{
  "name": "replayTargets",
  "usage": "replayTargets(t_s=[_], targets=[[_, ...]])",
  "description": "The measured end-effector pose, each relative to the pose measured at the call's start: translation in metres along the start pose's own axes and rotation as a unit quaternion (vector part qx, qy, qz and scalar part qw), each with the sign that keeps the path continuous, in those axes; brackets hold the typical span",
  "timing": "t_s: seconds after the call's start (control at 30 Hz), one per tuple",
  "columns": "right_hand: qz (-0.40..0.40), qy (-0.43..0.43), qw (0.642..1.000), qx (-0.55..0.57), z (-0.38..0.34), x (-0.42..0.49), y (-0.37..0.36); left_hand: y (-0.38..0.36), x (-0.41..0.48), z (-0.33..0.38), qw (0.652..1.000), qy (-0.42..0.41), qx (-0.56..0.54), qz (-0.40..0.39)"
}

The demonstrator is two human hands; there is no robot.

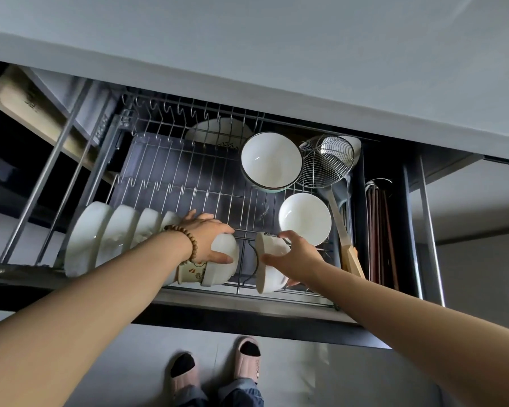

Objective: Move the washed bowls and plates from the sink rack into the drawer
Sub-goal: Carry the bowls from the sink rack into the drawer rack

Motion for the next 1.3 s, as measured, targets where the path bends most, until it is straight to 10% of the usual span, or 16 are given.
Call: replayTargets(t_s=[0.77, 1.0, 1.3], targets=[[-0.107, -0.031, 0.984, 0.139, 0.016, 0.009, 0.031, 0.013, 0.004, 0.003, 0.987, -0.003, -0.161, 0.012], [0.121, -0.040, 0.961, 0.246, 0.061, 0.016, 0.092, 0.026, 0.030, 0.044, 0.922, 0.012, -0.386, -0.008], [0.105, -0.028, 0.988, 0.109, 0.068, 0.045, 0.082, 0.016, 0.079, 0.091, 0.944, 0.074, -0.322, -0.012]])
Point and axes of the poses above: each hand's wrist, its own x-axis towards the middle knuckle, its own y-axis out of the back of the hand, z = x × y, the point moved 4 cm from there along x, towards the middle knuckle, and after that the axes turned 12 degrees about y, right-handed, at the moved point
